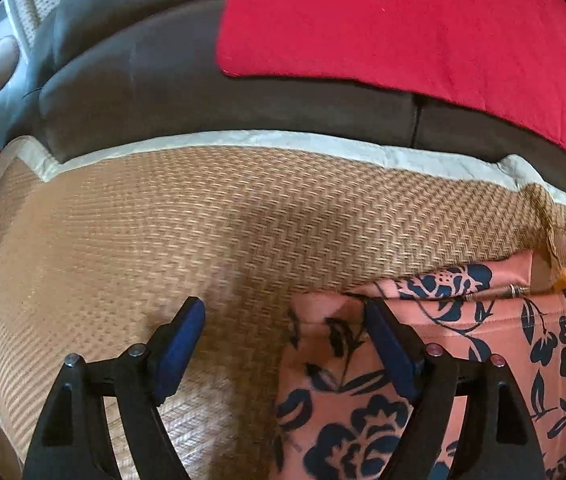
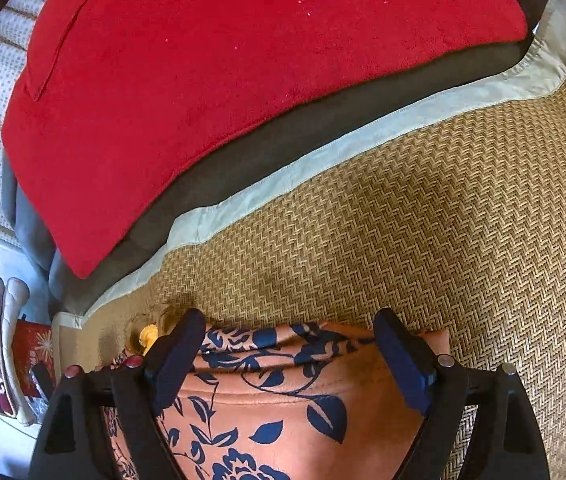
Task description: Fold small clothes
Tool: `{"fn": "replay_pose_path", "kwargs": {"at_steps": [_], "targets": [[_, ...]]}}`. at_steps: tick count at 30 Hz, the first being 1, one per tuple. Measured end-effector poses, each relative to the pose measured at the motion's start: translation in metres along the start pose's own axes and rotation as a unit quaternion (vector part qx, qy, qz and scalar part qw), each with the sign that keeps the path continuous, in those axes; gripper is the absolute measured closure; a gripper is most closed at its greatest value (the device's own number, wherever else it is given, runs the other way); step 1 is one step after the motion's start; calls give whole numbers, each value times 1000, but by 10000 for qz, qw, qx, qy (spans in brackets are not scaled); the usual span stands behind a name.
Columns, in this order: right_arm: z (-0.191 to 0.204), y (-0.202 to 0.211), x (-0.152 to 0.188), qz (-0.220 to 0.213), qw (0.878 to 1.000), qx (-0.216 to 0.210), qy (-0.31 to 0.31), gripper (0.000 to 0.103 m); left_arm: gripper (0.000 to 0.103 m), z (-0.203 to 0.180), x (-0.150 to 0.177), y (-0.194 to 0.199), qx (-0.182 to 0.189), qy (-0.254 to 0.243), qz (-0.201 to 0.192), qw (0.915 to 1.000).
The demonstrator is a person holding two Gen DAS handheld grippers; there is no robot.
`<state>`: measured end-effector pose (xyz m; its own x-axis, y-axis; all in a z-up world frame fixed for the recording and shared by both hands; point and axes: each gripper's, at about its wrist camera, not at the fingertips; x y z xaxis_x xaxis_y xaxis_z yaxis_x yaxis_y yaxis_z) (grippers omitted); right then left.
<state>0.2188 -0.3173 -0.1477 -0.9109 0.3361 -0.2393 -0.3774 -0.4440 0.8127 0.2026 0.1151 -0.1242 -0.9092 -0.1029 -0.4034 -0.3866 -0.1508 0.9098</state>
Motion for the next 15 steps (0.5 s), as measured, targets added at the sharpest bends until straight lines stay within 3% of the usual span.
{"fn": "replay_pose_path", "kwargs": {"at_steps": [4,8,11,15], "targets": [[5,56,31,-504,9986,31,163,14,20,8,26,51,72,-2,-622,9980],[15,98,104,-665,9965,-9,500,14,19,9,72,100,297,21,-1031,9942],[12,112,165,-635,9961,12,616,12,20,2,99,118,511,-72,-1086,9927],[-5,109,217,-454,9982,24,400,12,19,-21,139,129,847,-214,-900,9921]]}}
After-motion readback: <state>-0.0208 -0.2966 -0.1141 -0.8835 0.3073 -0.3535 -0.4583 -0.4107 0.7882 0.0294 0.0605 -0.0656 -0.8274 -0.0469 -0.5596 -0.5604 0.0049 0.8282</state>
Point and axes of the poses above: each gripper's, at about its wrist camera, not at the fingertips, and y roughly against the way its jaws point, z to its left, x to its underside, and after that the axes turned 6 degrees about z, right-handed
